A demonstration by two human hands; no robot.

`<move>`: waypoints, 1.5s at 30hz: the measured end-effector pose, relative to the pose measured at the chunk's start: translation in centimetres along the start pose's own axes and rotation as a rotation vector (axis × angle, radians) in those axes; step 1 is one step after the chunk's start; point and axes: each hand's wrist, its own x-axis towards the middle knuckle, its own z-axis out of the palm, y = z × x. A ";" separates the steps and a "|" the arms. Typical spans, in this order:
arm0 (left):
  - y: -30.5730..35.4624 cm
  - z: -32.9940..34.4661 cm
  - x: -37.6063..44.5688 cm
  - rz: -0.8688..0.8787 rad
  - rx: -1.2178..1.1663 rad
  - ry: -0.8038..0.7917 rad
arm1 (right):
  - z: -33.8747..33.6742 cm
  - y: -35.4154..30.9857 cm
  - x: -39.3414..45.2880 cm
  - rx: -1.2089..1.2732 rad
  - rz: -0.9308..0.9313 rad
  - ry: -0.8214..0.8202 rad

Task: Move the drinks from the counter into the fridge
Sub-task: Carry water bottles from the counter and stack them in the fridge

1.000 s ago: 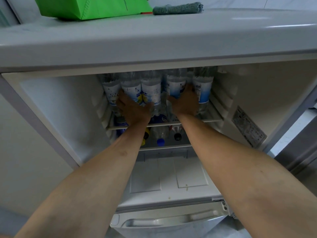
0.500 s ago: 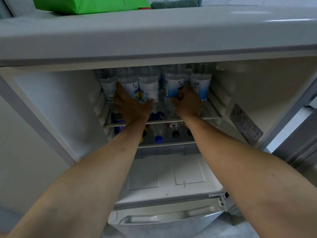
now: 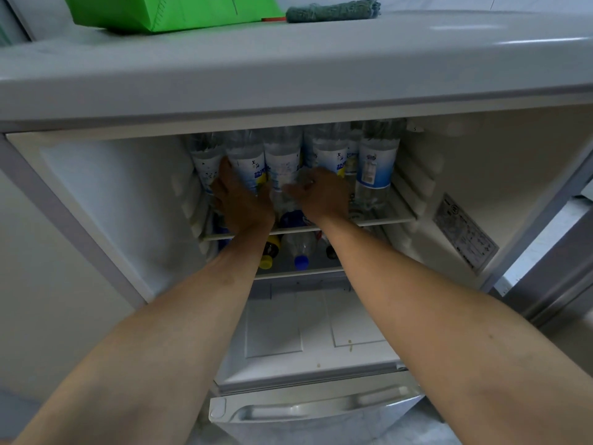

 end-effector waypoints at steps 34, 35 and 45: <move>-1.9 -1.4 -0.2 0.007 -0.225 0.053 | -0.6 -0.3 0.5 -0.275 0.013 -0.035; -1.8 -1.8 -0.9 0.025 -0.284 0.067 | -0.6 -0.1 -0.1 -0.247 0.021 -0.018; -7.0 -6.0 -13.8 0.086 -0.536 -0.158 | -0.3 4.7 -14.4 0.278 0.122 0.186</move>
